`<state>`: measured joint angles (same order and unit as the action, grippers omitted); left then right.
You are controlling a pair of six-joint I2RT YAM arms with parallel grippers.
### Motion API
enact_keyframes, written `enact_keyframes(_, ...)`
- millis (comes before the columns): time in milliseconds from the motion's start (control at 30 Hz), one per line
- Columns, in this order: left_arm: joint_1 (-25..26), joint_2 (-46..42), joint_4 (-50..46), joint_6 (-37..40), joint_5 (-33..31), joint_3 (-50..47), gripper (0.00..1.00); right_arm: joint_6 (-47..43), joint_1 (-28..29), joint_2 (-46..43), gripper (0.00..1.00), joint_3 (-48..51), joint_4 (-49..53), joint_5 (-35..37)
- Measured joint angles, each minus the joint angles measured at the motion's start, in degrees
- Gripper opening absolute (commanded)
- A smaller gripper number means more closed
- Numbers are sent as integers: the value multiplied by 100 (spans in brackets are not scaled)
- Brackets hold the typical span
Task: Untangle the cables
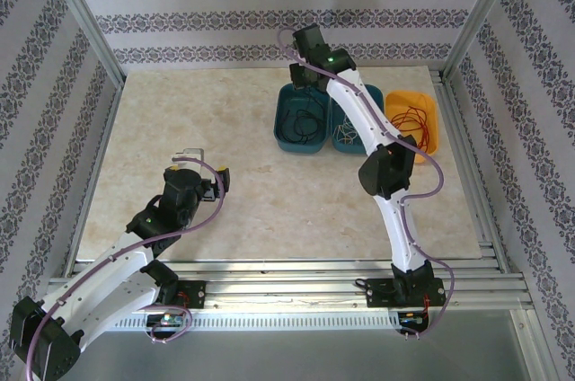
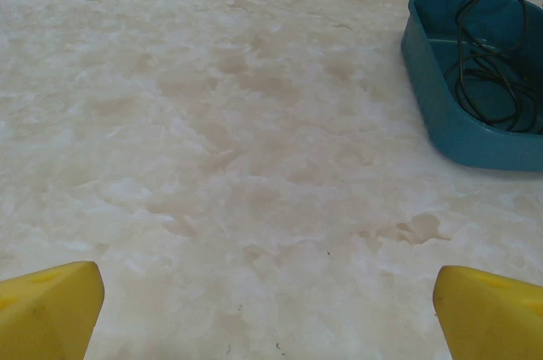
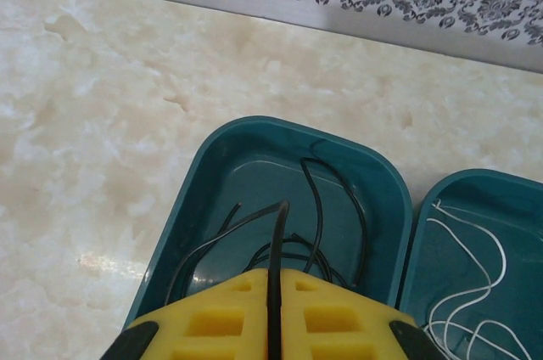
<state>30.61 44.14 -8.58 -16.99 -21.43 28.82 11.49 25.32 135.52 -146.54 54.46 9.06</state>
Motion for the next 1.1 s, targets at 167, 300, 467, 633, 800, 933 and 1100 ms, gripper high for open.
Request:
enact_keyframes(167,0,2,0,-17,26,0,99,61,-197,236,9,-188,-20,-2)
enact_keyframes(300,-4,2,2,-35,42,0,99,61,-339,363,9,-223,-17,94)
enact_keyframes(467,-37,4,2,-44,39,0,99,63,-435,442,8,-4,2,186)
enact_keyframes(633,-37,31,4,-46,70,-2,99,129,-404,446,8,461,26,149)
enact_keyframes(800,-37,39,7,-66,129,-11,99,254,-302,446,8,975,90,94)
enact_keyframes(933,-37,39,7,-101,166,-11,99,374,-254,446,9,1191,192,66)
enact_keyframes(1100,-37,39,7,-125,190,-11,99,483,-229,446,15,1285,240,-35)
